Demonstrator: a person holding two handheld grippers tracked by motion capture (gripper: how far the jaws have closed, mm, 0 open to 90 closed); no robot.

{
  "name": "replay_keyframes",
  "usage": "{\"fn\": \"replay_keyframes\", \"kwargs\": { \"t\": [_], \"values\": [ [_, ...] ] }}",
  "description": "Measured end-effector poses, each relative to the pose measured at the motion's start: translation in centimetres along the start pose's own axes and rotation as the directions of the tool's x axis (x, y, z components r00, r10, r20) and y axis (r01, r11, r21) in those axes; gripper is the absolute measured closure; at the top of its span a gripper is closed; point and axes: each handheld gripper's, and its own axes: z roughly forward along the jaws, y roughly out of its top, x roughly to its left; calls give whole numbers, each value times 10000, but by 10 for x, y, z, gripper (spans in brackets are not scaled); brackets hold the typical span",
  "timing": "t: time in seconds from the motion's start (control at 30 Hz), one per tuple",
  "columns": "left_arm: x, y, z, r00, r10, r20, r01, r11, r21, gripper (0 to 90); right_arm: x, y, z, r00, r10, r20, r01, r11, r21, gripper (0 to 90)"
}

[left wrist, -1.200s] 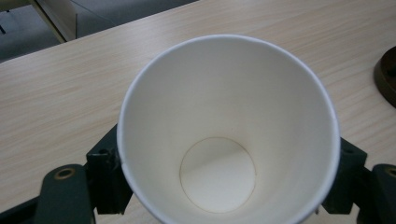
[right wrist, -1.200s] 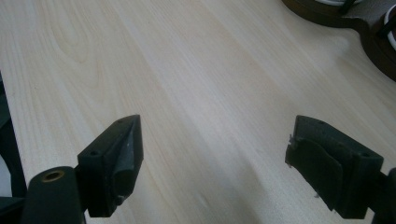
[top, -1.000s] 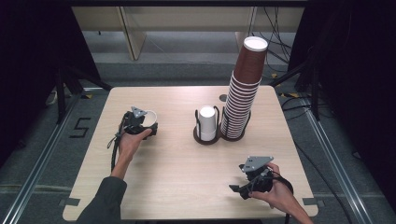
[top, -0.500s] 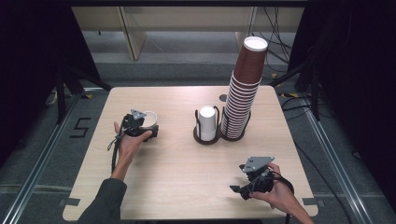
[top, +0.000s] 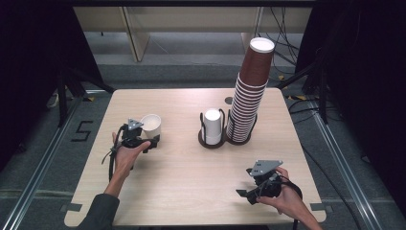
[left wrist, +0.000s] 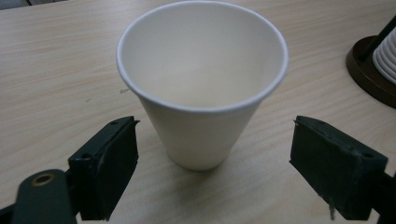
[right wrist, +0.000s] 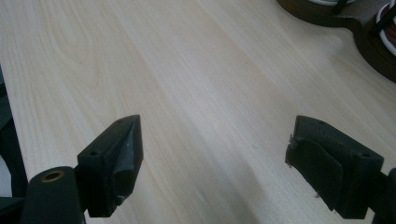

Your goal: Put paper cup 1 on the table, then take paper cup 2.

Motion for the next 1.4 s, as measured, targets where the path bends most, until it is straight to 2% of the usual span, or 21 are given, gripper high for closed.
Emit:
{"fn": "replay_keyframes", "kwargs": {
  "t": [0.03,0.07,0.1,0.2,0.23,0.33,0.4,0.43,0.57,0.67,0.7,0.77,0.9,0.97,1.13,1.23,1.3,1.33,1.37,1.4],
  "values": [
    [-2,-2,-8,9999,-113,100,114,9998,-146,146,0,0,-2,9997,234,-77,-233,9996,136,182],
    [-2,-2,-8,9999,-113,100,114,9998,-146,146,0,0,-2,9997,234,-77,-233,9996,136,182],
    [-5,-4,-13,9996,-212,164,218,9992,-348,146,-1,0,-3,9996,296,36,-296,9995,99,182],
    [-10,-7,-25,9998,32,171,-25,9992,-388,146,-2,-1,-3,9996,281,72,-281,9996,50,180],
    [-16,-10,-35,9998,28,204,-15,9980,-630,146,-3,-1,-4,9991,423,96,-423,9991,64,180],
    [-23,-13,-43,9995,83,298,-62,9975,-699,146,-4,-1,-4,9991,396,146,-396,9992,4,180],
    [-30,-17,-51,9989,140,456,-96,9954,-950,146,-4,-2,-4,9983,525,246,-524,9986,-47,179],
    [-38,-23,-58,9981,223,568,-161,9941,-1071,146,-4,-2,-5,9976,675,118,-677,9976,121,179],
    [-48,-31,-67,9968,301,738,-207,9920,-1245,146,-5,-2,-4,9989,462,110,-463,9989,44,179],
    [-57,-38,-72,9951,247,961,-114,9907,-1359,146,-6,-2,-4,9990,417,164,-418,9991,20,178],
    [-59,-39,-73,9944,253,1025,-108,9902,-1395,146,-5,-3,-3,9979,600,226,-598,9982,-101,177],
    [-66,-46,-77,9934,154,1139,20,9885,-1509,146,-5,-3,-5,9973,700,203,-701,9975,10,177],
    [-75,-54,-78,9905,86,1376,129,9878,-1553,146,-7,-3,-6,9974,694,202,-693,9976,-48,175],
    [-82,-60,-79,9892,230,1449,-14,9890,-1479,146,-8,-3,-8,9955,939,115,-937,9955,-147,175],
    [-93,-72,-82,9856,477,1622,-242,9893,-1437,146,-13,-1,-13,9941,1028,334,-1012,9937,-475,172],
    [-98,-79,-84,9831,562,1741,-324,9901,-1367,146,-17,2,-18,9899,1308,541,-1272,9897,-660,172],
    [-104,-84,-86,9823,659,1755,-437,9909,-1276,146,-22,6,-25,9847,1600,697,-1522,9827,-1056,170],
    [-104,-84,-86,9823,659,1755,-437,9909,-1276,146,-22,6,-25,9847,1600,697,-1522,9827,-1056,170],
    [-106,-86,-87,9817,782,1738,-564,9903,-1270,146,-28,11,-32,9793,1859,799,-1736,9748,-1402,169],
    [-107,-87,-86,9801,806,1814,-565,9893,-1343,146,-28,11,-32,9793,1859,799,-1736,9748,-1402,169]
  ]
}}
